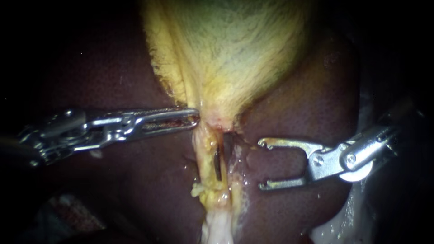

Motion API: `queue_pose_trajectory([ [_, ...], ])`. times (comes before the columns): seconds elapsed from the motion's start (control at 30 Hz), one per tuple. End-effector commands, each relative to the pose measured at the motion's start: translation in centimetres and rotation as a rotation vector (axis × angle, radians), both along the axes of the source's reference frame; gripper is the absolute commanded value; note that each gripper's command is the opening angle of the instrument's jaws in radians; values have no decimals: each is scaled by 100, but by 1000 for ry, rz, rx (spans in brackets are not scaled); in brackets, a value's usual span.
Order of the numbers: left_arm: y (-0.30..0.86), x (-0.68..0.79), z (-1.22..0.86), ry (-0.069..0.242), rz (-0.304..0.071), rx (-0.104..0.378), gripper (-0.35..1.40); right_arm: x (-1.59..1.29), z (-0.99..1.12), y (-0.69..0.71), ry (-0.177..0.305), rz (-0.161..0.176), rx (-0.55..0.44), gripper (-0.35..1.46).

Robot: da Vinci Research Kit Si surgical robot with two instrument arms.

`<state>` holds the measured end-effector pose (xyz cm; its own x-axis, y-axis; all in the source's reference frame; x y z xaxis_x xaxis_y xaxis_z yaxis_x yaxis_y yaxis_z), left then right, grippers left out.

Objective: Going back first clip left tube

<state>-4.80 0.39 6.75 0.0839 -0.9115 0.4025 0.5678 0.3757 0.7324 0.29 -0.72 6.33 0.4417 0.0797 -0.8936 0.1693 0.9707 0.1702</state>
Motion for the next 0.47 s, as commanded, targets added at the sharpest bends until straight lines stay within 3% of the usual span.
queue_pose_trajectory([
  [0.03,0,0,0,1,0,0,-1,0,0,0,0,0,0,60],
  [0.47,-1,-1,1,-1,3,0,-1,-3,-1,1,3,-6,-9,60],
])
